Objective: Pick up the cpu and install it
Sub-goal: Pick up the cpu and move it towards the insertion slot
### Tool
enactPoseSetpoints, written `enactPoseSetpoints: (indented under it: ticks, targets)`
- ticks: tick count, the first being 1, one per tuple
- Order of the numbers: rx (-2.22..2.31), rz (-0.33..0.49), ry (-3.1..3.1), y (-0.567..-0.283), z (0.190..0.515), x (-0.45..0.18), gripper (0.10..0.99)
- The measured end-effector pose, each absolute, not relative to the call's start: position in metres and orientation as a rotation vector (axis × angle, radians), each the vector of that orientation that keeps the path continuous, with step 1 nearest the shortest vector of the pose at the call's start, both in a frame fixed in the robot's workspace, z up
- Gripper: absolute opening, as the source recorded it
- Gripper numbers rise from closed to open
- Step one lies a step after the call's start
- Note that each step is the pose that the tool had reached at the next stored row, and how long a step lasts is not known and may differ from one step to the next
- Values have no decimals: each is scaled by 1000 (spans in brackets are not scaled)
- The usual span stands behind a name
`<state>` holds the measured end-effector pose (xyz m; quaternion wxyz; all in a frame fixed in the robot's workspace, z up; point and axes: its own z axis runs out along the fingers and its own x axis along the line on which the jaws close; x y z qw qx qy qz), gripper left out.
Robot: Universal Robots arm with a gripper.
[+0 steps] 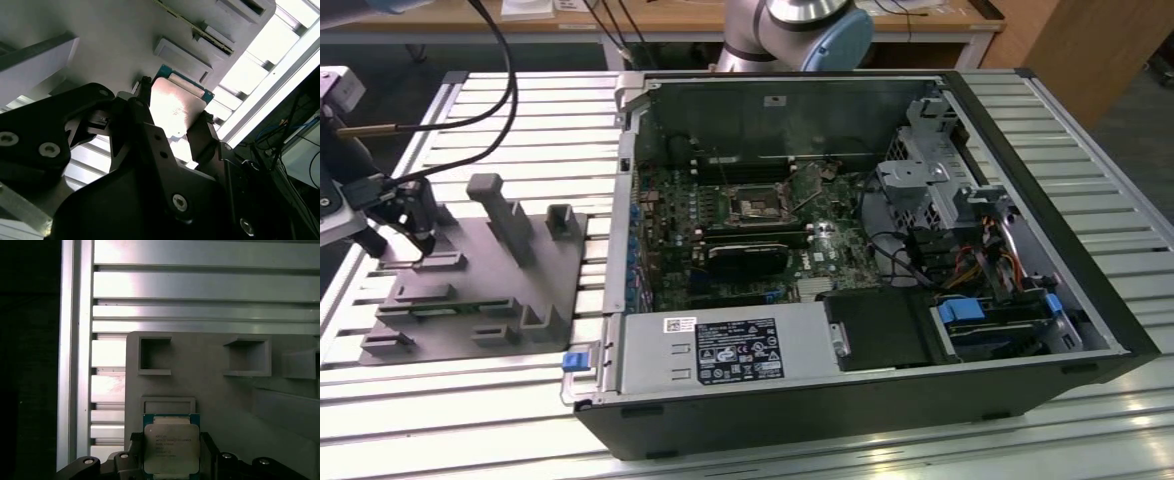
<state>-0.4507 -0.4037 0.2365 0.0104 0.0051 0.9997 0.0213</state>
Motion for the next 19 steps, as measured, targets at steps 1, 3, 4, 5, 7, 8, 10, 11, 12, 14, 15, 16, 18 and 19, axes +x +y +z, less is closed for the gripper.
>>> enactPoseSetpoints:
  ticks: [1, 3, 4, 5, 7, 8, 10, 11, 12, 14, 15, 16, 18, 19]
  targets:
    - [16, 67, 3120, -404, 237, -451, 537]
    - [16, 67, 3120, -404, 237, -451, 537]
    - [16, 67, 3120, -404, 238, -451, 537]
    - [16, 67, 3120, -404, 238, -451, 537]
    - [16, 67, 3120, -404, 239, -451, 537]
    - [16, 67, 3120, -404, 239, -451, 537]
    - [16, 67, 3120, -404, 240, -451, 537]
    - [16, 67, 3120, -404, 240, -451, 537]
    - [16, 67, 3120, -404, 240, -451, 537]
    - [16, 67, 3120, -404, 241, -451, 537]
    - [16, 67, 3120, -404, 241, -451, 537]
    - [16, 67, 3120, -404, 242, -451, 537]
    - [16, 67, 3120, -404, 243, -451, 537]
    - [16, 67, 3120, -404, 243, -451, 537]
